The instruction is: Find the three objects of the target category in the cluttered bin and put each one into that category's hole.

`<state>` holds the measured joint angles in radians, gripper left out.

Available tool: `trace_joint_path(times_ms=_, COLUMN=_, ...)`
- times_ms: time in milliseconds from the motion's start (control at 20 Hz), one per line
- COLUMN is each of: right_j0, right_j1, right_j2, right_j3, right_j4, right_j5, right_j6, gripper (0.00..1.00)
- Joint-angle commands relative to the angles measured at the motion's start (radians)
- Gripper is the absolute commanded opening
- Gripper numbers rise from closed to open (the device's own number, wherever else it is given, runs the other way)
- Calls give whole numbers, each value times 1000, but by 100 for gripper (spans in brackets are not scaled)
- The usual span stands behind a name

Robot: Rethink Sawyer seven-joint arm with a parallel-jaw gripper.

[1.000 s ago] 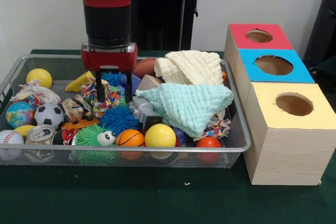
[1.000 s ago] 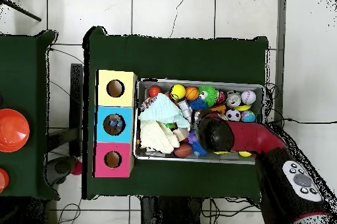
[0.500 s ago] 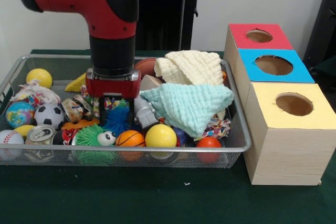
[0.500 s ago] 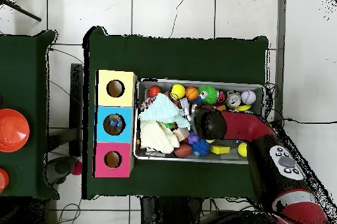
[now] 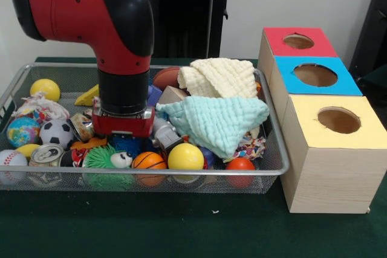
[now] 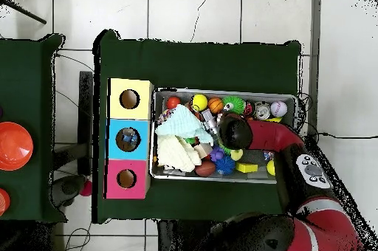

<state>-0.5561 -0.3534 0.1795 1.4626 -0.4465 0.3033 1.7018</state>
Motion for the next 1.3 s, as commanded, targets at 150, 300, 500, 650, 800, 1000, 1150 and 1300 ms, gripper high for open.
trace_joint_path(times_ms=150, right_j0=-5, right_j1=167, right_j2=-48, right_j3=-103, right_j4=-16, right_j5=24, right_j6=75, gripper=100)
trace_joint_path(times_ms=300, right_j0=-3, right_j1=191, right_j2=-49, right_j3=-121, right_j4=-11, right_j5=18, right_j6=78, gripper=100)
trace_joint_path(times_ms=500, right_j0=-17, right_j1=219, right_j2=-33, right_j3=-140, right_j4=-15, right_j5=-12, right_j6=63, gripper=100)
trace_joint_path(times_ms=650, right_j0=-16, right_j1=215, right_j2=-32, right_j3=-141, right_j4=-23, right_j5=-13, right_j6=52, gripper=0)
trace_joint_path(times_ms=800, right_j0=-27, right_j1=213, right_j2=-23, right_j3=-135, right_j4=-14, right_j5=-21, right_j6=58, gripper=0)
trace_joint_path(times_ms=1000, right_j0=-61, right_j1=179, right_j2=14, right_j3=-104, right_j4=-11, right_j5=18, right_j6=10, gripper=0)
trace_joint_path(times_ms=1150, right_j0=-71, right_j1=107, right_j2=9, right_j3=-76, right_j4=-32, right_j5=145, right_j6=-89, gripper=0)
trace_joint_path(times_ms=1300, right_j0=-80, right_j1=25, right_j2=-22, right_j3=-70, right_j4=-90, right_j5=269, right_j6=-217, gripper=0)
